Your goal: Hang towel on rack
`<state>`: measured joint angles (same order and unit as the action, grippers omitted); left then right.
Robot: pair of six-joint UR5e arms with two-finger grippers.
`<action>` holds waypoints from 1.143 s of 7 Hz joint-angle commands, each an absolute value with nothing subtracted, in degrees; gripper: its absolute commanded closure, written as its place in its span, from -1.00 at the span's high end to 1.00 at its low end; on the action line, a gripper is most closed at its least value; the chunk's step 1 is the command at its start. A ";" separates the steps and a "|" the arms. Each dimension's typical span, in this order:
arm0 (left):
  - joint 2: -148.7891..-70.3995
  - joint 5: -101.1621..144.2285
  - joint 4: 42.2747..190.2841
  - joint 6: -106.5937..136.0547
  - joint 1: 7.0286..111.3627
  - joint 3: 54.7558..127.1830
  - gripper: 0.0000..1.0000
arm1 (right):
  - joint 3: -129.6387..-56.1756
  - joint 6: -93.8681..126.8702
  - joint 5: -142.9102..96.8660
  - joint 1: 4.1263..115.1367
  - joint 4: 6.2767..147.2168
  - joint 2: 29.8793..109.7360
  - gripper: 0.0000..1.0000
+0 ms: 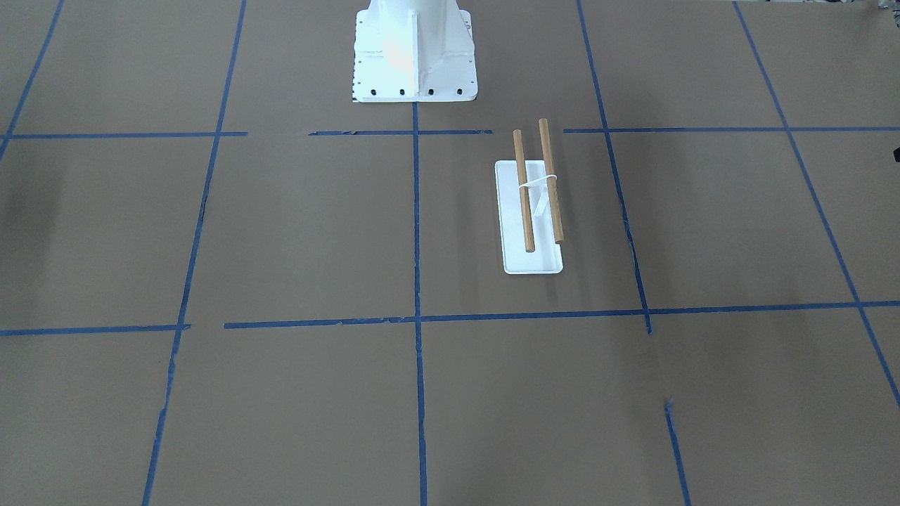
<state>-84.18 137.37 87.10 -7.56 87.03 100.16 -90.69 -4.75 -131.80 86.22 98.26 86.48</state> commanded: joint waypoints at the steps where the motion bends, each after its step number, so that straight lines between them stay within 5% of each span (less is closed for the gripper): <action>1: -84.29 137.37 87.19 -7.65 87.10 100.37 1.00 | -90.96 -4.75 -132.10 86.22 98.26 86.40 1.00; 8: -90.86 136.94 91.03 -3.35 88.07 101.08 1.00 | -89.49 -5.88 -131.75 84.20 69.94 91.48 1.00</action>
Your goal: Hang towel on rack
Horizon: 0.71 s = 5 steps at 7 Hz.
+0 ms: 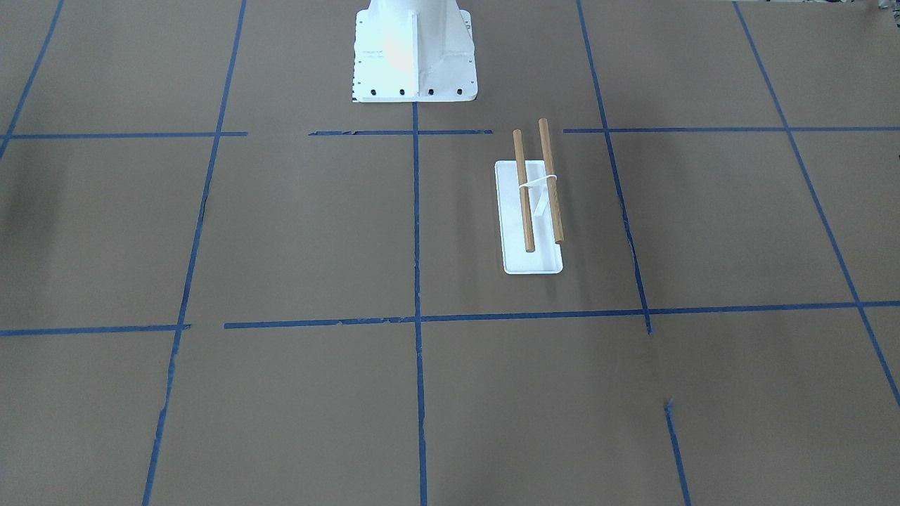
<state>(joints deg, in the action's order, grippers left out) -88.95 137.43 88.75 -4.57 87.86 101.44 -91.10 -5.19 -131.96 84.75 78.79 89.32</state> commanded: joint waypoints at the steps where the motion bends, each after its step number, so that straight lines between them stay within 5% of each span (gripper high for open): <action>1: -91.05 137.28 91.32 -3.43 87.98 100.90 1.00 | -88.08 -9.46 -129.40 84.20 64.74 94.80 0.99; 4: -90.97 137.37 91.41 -3.60 88.07 101.33 1.00 | -78.94 -26.52 -124.11 84.20 62.67 95.89 0.86; 5: -91.05 137.37 91.41 -3.60 88.07 101.34 1.00 | -78.06 -26.72 -120.88 84.20 62.84 96.06 0.57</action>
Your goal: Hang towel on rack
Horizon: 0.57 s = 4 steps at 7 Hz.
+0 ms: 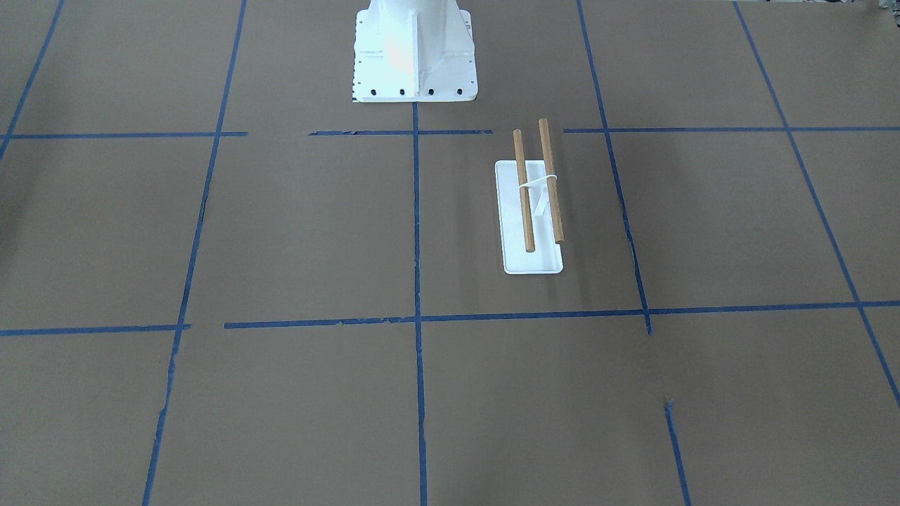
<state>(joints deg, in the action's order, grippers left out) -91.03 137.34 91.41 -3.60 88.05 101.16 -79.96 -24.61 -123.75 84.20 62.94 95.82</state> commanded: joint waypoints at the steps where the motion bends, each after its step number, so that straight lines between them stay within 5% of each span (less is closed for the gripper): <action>1: -91.05 137.37 91.49 -3.60 88.07 101.34 1.00 | -76.74 -27.50 -119.02 84.20 62.84 95.63 0.19; 2: -91.05 137.37 91.41 -3.60 88.07 101.51 1.00 | -76.73 -28.55 -118.22 84.20 62.93 95.28 -0.55; 3: -91.05 137.37 91.41 -3.60 87.98 101.51 1.00 | -77.25 -29.70 -117.78 84.20 62.93 95.19 -1.00; 4: -91.05 137.37 91.49 -3.60 88.07 101.60 1.00 | -78.21 -31.62 -117.77 84.20 62.84 95.10 -1.00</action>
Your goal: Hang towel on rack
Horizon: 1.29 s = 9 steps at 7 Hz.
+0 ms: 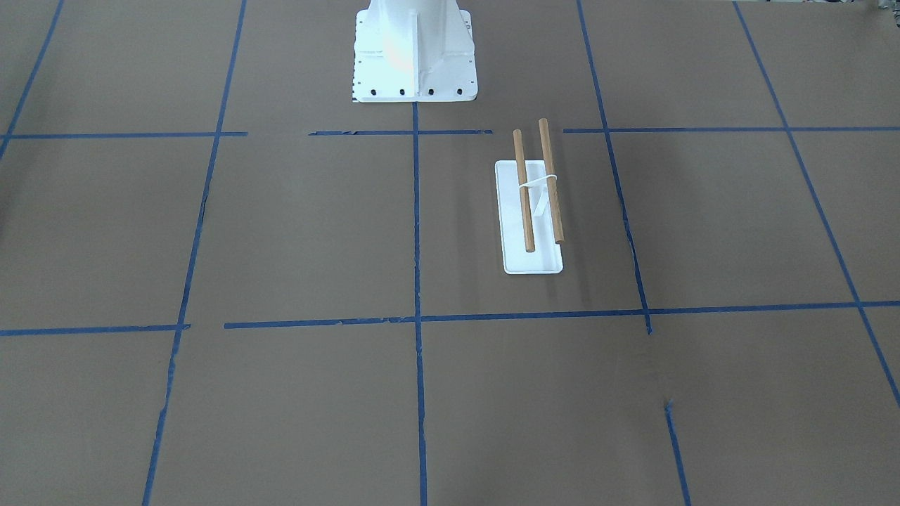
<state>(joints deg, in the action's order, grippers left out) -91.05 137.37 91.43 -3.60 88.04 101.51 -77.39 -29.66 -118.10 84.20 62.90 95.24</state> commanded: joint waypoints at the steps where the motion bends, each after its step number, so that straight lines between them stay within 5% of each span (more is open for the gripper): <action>1: -91.14 137.37 91.49 -3.52 87.98 101.60 1.00 | -81.18 -33.47 -117.95 84.37 63.02 95.10 -1.00; 6: -94.13 137.37 106.13 6.78 87.80 102.22 1.00 | -93.94 -31.38 -123.90 76.49 64.69 86.86 -1.00; 9: -99.80 138.34 111.53 30.81 75.37 106.34 1.00 | -100.00 -2.57 -125.86 64.72 64.51 79.13 -1.00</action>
